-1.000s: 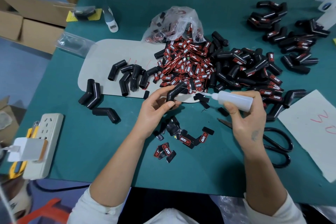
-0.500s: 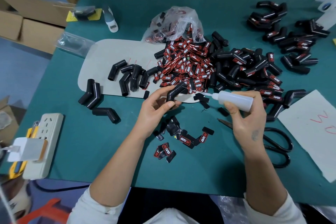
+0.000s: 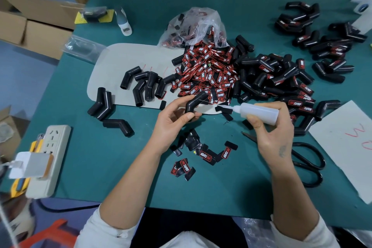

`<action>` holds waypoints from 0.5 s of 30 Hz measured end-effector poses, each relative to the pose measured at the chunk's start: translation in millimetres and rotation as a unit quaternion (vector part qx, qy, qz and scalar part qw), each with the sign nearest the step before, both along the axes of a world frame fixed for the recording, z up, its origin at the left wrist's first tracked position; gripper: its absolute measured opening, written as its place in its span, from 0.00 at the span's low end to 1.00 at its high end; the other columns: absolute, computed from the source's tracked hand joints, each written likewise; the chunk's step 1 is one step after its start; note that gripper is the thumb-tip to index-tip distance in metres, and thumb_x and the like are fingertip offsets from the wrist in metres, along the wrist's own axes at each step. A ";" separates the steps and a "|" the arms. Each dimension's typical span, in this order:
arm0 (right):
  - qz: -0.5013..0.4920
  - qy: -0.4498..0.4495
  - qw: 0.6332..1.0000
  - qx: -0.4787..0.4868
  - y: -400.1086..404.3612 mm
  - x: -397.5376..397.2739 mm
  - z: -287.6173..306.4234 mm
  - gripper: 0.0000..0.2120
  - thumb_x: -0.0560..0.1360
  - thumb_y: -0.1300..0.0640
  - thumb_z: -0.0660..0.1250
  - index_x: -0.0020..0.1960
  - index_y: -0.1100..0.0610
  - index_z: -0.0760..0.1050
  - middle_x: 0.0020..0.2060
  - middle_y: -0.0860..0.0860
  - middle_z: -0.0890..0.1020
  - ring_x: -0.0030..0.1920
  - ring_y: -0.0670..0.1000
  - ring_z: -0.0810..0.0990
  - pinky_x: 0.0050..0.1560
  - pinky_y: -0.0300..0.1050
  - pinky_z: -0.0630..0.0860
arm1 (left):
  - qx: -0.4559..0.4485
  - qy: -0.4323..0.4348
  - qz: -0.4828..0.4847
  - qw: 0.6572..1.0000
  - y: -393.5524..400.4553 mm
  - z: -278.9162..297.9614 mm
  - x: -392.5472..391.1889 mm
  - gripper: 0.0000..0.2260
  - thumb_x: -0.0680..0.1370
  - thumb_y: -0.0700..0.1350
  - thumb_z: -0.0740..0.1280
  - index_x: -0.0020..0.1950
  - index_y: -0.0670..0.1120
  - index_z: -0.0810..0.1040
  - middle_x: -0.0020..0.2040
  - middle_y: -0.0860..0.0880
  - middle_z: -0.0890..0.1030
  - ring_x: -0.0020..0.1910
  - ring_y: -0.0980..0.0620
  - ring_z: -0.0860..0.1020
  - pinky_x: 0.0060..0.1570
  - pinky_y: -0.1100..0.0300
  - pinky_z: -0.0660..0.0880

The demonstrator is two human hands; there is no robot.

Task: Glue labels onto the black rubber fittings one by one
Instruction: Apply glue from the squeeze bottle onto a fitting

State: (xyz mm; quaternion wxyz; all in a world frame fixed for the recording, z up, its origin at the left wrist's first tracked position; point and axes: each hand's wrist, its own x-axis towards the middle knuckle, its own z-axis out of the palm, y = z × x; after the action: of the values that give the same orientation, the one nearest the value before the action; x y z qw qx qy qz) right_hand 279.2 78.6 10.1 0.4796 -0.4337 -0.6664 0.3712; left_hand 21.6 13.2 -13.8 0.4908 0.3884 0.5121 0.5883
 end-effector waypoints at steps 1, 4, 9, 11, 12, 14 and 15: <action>0.004 -0.002 1.000 0.000 -0.7 -1.1 0.4 0.11 0.78 0.47 0.72 0.57 0.48 0.74 0.51 0.34 0.81 0.52 0.41 0.80 0.52 0.34 0.73 | 0.000 0.001 -0.001 1.000 -0.1 -0.3 -0.1 0.18 0.80 0.46 0.73 0.69 0.59 0.80 0.57 0.44 0.87 0.59 0.42 0.86 0.62 0.53 0.80; 0.013 -0.004 1.000 -0.001 -2.4 -3.1 1.7 0.11 0.78 0.47 0.72 0.57 0.46 0.74 0.52 0.33 0.81 0.52 0.41 0.81 0.53 0.32 0.73 | 0.000 0.004 -0.002 1.000 -0.2 -0.5 0.1 0.18 0.80 0.46 0.73 0.69 0.58 0.80 0.58 0.44 0.86 0.59 0.42 0.85 0.61 0.54 0.81; 0.009 0.003 1.000 -0.007 -2.2 -2.7 4.2 0.11 0.78 0.48 0.72 0.57 0.46 0.74 0.51 0.35 0.81 0.52 0.42 0.81 0.52 0.33 0.74 | 0.000 0.002 0.001 1.000 0.4 0.3 -0.1 0.18 0.80 0.47 0.73 0.69 0.58 0.81 0.60 0.41 0.85 0.59 0.42 0.86 0.61 0.54 0.80; 0.016 -0.002 1.000 -0.003 -3.4 -4.5 5.3 0.11 0.78 0.48 0.72 0.57 0.47 0.74 0.51 0.34 0.81 0.51 0.41 0.81 0.51 0.30 0.73 | 0.001 0.004 -0.001 1.000 0.1 0.0 -0.1 0.18 0.80 0.47 0.73 0.69 0.58 0.80 0.59 0.41 0.85 0.59 0.42 0.85 0.61 0.54 0.81; 0.016 -0.002 1.000 -0.001 -3.6 -4.5 5.5 0.11 0.78 0.48 0.72 0.57 0.47 0.74 0.51 0.33 0.81 0.51 0.40 0.80 0.51 0.30 0.72 | 0.002 0.004 -0.002 1.000 0.0 0.0 0.0 0.18 0.80 0.46 0.73 0.69 0.58 0.80 0.58 0.42 0.86 0.59 0.42 0.85 0.61 0.54 0.81; 0.009 0.001 1.000 -0.002 -2.9 -3.2 5.6 0.11 0.78 0.48 0.71 0.57 0.46 0.74 0.51 0.33 0.80 0.52 0.40 0.80 0.51 0.31 0.73 | 0.003 0.003 0.000 1.000 0.2 0.2 0.1 0.18 0.80 0.46 0.72 0.69 0.58 0.81 0.59 0.42 0.85 0.59 0.42 0.86 0.61 0.55 0.81; 0.008 0.000 1.000 -0.004 -2.6 -2.9 5.6 0.11 0.78 0.48 0.71 0.57 0.46 0.74 0.51 0.33 0.80 0.52 0.40 0.80 0.52 0.31 0.73 | 0.003 0.003 0.001 1.000 0.4 0.2 0.1 0.18 0.80 0.46 0.73 0.69 0.58 0.81 0.59 0.42 0.85 0.59 0.42 0.86 0.61 0.55 0.81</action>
State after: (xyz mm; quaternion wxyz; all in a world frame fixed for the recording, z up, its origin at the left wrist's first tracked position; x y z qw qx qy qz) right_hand 276.2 76.0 15.7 0.4751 -0.4306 -0.6679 0.3778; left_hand 21.7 13.5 -13.7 0.4874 0.3913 0.5121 0.5892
